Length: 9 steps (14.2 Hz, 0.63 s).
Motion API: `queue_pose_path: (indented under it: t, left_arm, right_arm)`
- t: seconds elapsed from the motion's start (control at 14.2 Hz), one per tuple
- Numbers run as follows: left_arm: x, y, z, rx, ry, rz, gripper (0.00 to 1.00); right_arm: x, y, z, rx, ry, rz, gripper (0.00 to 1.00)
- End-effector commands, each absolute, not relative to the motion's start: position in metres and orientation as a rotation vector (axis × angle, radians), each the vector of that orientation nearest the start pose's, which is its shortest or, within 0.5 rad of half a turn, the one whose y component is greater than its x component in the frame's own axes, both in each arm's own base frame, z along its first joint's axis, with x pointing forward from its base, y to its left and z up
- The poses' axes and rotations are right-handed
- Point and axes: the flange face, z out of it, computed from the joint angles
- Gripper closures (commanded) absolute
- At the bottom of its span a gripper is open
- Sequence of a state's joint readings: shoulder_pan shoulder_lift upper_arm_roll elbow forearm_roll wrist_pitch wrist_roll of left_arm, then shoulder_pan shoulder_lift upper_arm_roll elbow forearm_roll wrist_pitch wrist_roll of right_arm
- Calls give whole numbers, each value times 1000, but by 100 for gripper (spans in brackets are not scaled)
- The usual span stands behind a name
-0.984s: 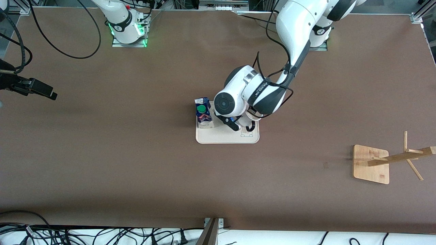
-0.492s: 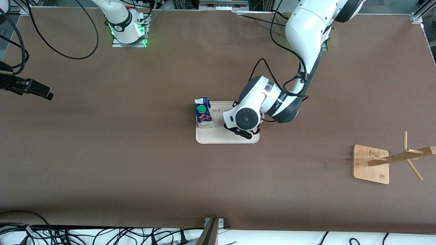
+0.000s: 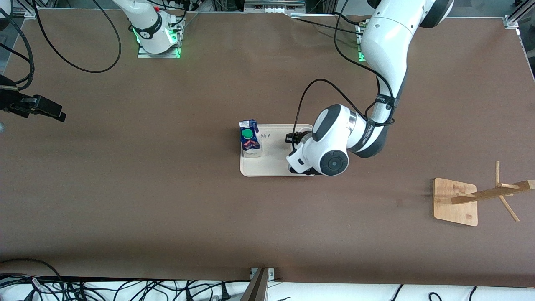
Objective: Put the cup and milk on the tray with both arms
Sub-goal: 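Lower the mug onto the tray beside the carton with the left gripper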
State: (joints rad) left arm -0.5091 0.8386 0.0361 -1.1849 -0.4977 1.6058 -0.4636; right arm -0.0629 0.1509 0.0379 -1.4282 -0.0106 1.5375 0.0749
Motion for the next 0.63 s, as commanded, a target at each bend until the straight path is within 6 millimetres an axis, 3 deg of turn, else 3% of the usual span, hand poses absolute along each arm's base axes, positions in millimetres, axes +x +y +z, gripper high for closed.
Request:
queue_pose_path:
  t: [0.0,0.21,0.35,0.56]
  left_arm:
    - [621,-370,258,-3219,-602,996,100]
    - [632,-358,237,-3156,-860,963,100]
    - [640,-343,238,-3139,-967,1025,100]
    - [639,-342,239,-3074,-1111,1120,100]
  right_arm:
    - [592,-22,603,-3152,134,75,0]
    - [592,-22,603,-3152,132,75,0]
    - [592,-25,603,-3153,88,77,0]
    - [592,-23,603,-3153,74,75,0]
